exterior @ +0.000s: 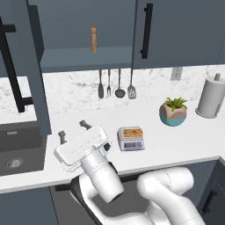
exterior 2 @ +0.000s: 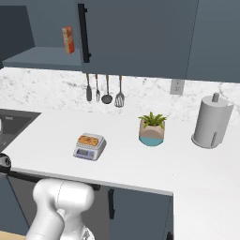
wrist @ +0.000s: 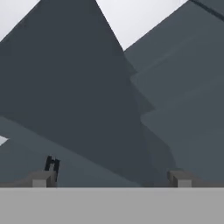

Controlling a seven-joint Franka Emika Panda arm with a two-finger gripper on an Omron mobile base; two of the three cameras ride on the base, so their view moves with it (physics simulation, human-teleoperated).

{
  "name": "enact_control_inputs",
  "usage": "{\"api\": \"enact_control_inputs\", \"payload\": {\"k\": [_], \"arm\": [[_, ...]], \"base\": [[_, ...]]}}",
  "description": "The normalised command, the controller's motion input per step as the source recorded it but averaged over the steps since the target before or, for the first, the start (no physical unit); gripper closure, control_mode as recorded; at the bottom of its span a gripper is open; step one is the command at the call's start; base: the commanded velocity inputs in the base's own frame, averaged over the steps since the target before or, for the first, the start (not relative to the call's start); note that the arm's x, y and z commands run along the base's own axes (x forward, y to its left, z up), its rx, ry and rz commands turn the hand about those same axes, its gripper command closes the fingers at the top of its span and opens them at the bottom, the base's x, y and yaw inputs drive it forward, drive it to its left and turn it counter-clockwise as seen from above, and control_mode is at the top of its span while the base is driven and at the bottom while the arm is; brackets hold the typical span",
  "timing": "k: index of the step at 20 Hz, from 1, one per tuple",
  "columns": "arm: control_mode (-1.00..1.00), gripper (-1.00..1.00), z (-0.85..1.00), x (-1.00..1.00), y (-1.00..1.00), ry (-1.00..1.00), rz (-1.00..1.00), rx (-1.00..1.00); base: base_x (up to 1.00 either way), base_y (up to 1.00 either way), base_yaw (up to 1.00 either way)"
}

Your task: Pick the bar and place it on the digital scale for weighing, and close the cabinet.

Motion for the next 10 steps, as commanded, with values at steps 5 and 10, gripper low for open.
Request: {"api": "enact_control_inputs", "payload": {"k": [5, 10], "arm": [[-1.00, -1.00, -0.11, 0.00, 1.00, -0.16, 0.13, 0.00], [-1.00, -1.00, -0.04, 0.01, 0.95, -0.15, 0.09, 0.01]], "base": [[0.00, 0.00, 0.00], [0.00, 0.00, 0.00]]}}
